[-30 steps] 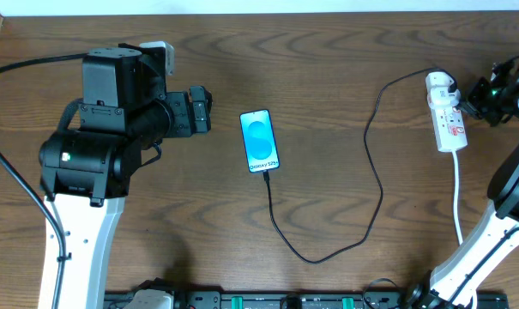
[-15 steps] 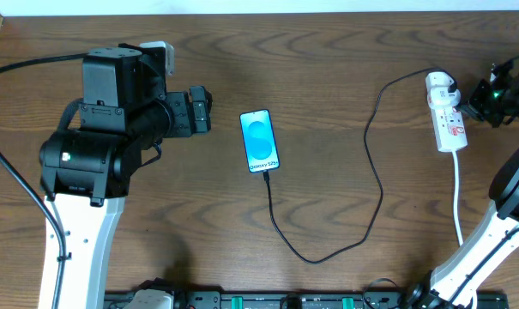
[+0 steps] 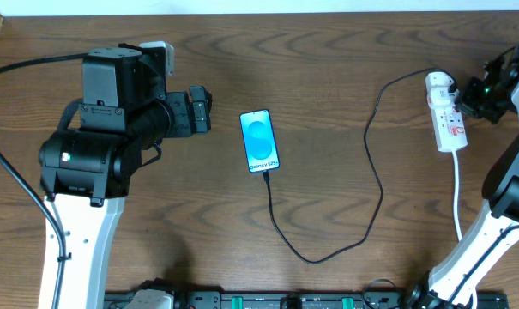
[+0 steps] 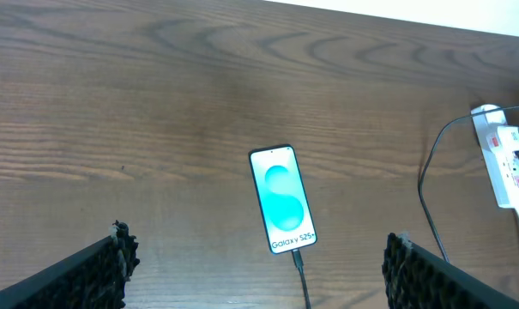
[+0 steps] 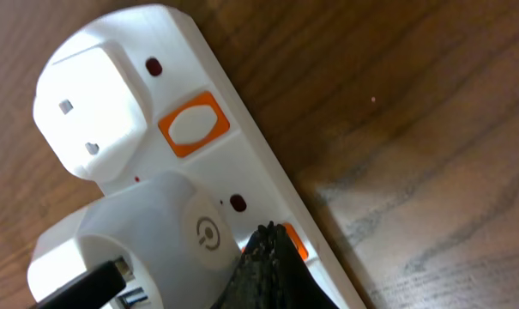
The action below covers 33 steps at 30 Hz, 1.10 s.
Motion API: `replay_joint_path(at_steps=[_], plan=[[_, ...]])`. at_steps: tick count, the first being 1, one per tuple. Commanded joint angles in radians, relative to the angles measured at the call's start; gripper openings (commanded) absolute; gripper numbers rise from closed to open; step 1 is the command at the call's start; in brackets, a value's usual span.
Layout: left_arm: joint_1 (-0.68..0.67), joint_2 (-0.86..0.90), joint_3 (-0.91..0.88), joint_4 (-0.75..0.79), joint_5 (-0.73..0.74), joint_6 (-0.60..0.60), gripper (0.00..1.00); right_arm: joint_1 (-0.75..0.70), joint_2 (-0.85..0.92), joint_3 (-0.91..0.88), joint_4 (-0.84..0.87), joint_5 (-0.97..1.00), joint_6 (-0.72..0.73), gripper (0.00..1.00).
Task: Plug charger to phone and switch on socket
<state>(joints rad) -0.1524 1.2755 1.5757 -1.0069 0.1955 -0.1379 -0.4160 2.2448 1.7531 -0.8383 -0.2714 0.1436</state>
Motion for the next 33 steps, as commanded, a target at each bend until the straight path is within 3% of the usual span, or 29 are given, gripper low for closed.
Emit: replay_joint_path(at_steps=[1,20,33], plan=[[0.002,-0.002,-0.004,-0.003,-0.014,-0.005,0.94,0.084,0.031,-0.037,-0.041,-0.101,-0.017,0.01],[0.002,-0.002,-0.004,-0.01,-0.014,-0.005,0.94,0.084,0.013,-0.045,0.01,-0.019,0.035,0.01],[0.002,-0.002,-0.004,-0.01,-0.014,-0.005,0.94,-0.005,-0.243,-0.045,0.0,-0.018,0.04,0.01]])
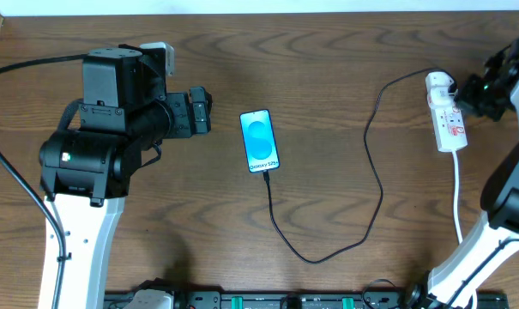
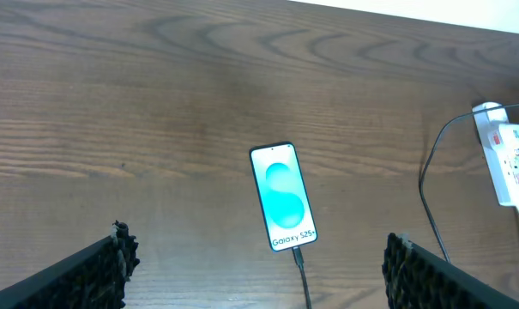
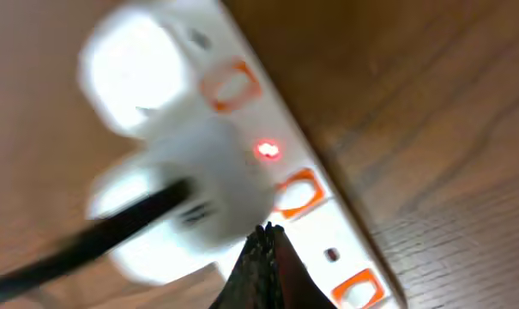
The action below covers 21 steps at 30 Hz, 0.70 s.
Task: Plug charger to phone and switch on socket
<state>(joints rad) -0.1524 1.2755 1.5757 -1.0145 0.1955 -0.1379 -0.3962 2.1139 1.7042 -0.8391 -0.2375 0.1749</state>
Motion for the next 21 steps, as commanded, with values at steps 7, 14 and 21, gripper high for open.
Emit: replay_joint_path(at_steps=[7,14,21], plan=[[0.002,-0.002,-0.004,-0.002,-0.013,-0.005,0.94,-0.093,-0.209,0.004,-0.048,-0.049,0.008,0.01],[0.002,-0.002,-0.004,-0.002,-0.013,-0.005,0.94,-0.092,-0.33,0.004,-0.124,-0.129,-0.074,0.01],[0.002,-0.002,-0.004,-0.002,-0.013,-0.005,0.94,0.059,-0.547,0.004,-0.223,-0.126,-0.147,0.04]])
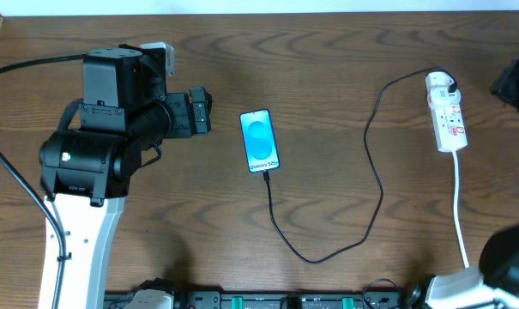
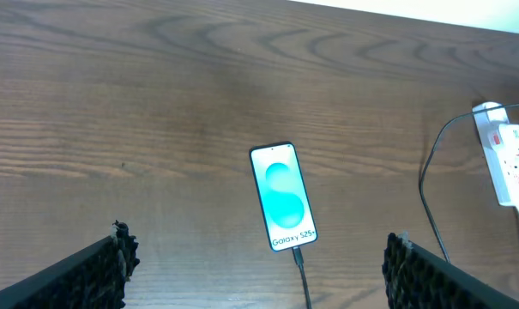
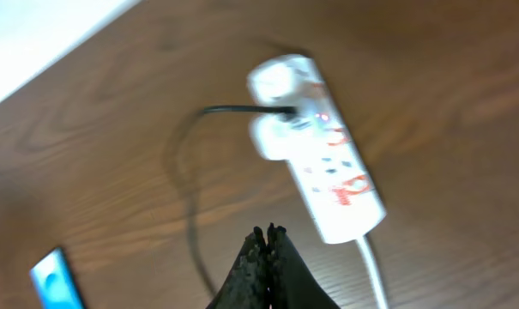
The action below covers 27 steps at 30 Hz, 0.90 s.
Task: Plug charger to phone and switch on socket
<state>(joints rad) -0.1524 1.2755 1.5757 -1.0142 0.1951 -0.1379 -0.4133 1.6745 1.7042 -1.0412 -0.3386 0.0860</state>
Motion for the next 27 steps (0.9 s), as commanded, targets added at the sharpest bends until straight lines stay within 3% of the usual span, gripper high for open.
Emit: replay_joint_path(at_steps=[1,5,7,8,9,15,27], plan=[[0.002,-0.002,-0.004,-0.003,-0.013,-0.005,0.94,0.113,-0.144,0.004,-0.031,-0.012,-0.058,0.04],[0.002,-0.002,-0.004,-0.003,-0.013,-0.005,0.94,0.274,-0.28,0.004,-0.054,0.0,-0.057,0.15],[0.002,-0.002,-0.004,-0.003,-0.013,-0.005,0.94,0.329,-0.32,0.004,-0.068,0.0,-0.057,0.33],[0.002,-0.002,-0.004,-0.003,-0.013,-0.005,0.94,0.353,-0.336,0.004,-0.077,-0.001,-0.057,0.55],[0.002,-0.002,-0.004,-0.003,-0.013,-0.005,0.94,0.377,-0.351,0.004,-0.087,-0.001,-0.057,0.99],[0.002,-0.002,-0.004,-0.003,-0.013,-0.005,0.94,0.459,-0.395,0.004,-0.18,-0.007,-0.058,0.99],[0.002,-0.002,-0.004,-0.003,-0.013,-0.005,0.94,0.46,-0.393,0.003,-0.192,0.06,-0.058,0.99]])
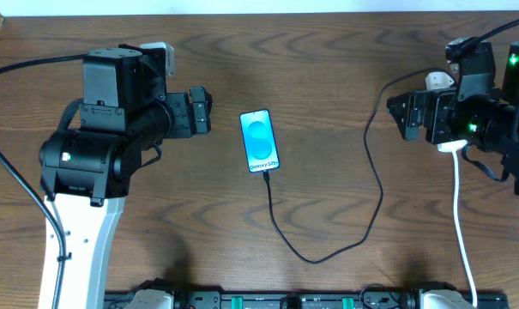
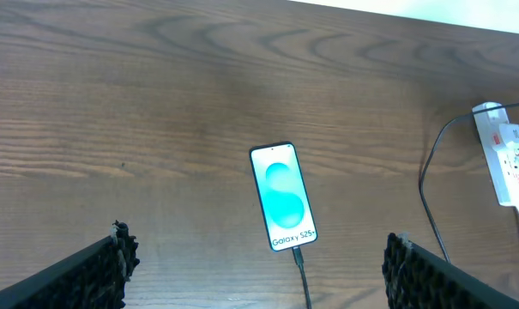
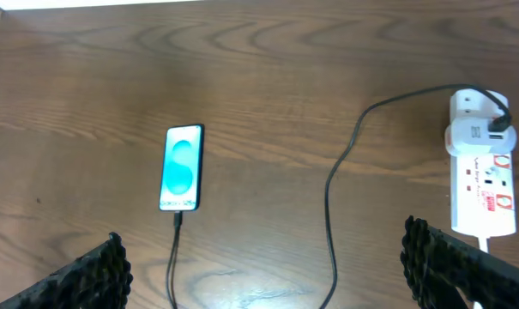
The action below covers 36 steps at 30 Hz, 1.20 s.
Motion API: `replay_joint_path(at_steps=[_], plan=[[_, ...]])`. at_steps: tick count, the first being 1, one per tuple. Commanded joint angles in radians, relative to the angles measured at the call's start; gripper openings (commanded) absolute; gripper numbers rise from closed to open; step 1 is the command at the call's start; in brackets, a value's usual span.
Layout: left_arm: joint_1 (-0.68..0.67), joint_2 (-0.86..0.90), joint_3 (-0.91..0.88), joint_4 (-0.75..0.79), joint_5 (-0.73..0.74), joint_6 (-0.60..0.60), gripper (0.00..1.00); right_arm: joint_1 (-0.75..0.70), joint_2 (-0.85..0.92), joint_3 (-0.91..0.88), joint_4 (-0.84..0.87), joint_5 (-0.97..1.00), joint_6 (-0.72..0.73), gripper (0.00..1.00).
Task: Plug charger to phone and switch on socket
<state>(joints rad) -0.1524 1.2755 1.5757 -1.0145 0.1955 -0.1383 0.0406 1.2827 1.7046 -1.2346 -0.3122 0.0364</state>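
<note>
The phone (image 1: 259, 142) lies face up mid-table with its blue screen lit, also seen in the left wrist view (image 2: 282, 197) and the right wrist view (image 3: 182, 167). A black charger cable (image 1: 372, 184) runs from its lower end in a loop to the white charger plug (image 3: 480, 133) in the white socket strip (image 3: 479, 176). My right gripper (image 3: 263, 249) hangs open above the table, its arm partly covering the strip (image 1: 453, 146) from overhead. My left gripper (image 2: 259, 249) is open and empty, left of the phone.
The strip's white lead (image 1: 459, 215) runs down to the table's front edge at the right. A black rail (image 1: 268, 300) lines the front edge. The table's far edge (image 2: 413, 13) meets a white surface.
My right gripper was shut and out at the far right, looking down at the strip. Now it is open, with its arm over the strip. The left arm, phone and cable have not moved.
My shut right gripper first had its tip at an orange switch beside the charger plug, the indicator dark. Then a red light glowed by the plug. After that the gripper was farther from the strip with the light still on. It now stands open.
</note>
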Motion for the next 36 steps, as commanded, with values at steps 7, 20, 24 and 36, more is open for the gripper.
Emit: replay_joint_path(at_steps=[7,20,24,36], plan=[[0.002,-0.002,-0.004,-0.002,-0.013,-0.005,0.94,0.032,-0.038,-0.108,0.175,0.151,-0.008,0.99],[0.002,-0.002,-0.004,-0.002,-0.013,-0.005,0.94,0.114,-0.459,-0.872,0.907,0.383,-0.008,0.99],[0.002,-0.002,-0.004,-0.002,-0.014,-0.005,0.94,0.114,-0.626,-1.121,1.082,0.389,-0.008,0.99],[0.002,-0.002,-0.004,-0.002,-0.013,-0.005,0.94,0.114,-1.074,-1.604,1.305,0.388,0.003,0.99]])
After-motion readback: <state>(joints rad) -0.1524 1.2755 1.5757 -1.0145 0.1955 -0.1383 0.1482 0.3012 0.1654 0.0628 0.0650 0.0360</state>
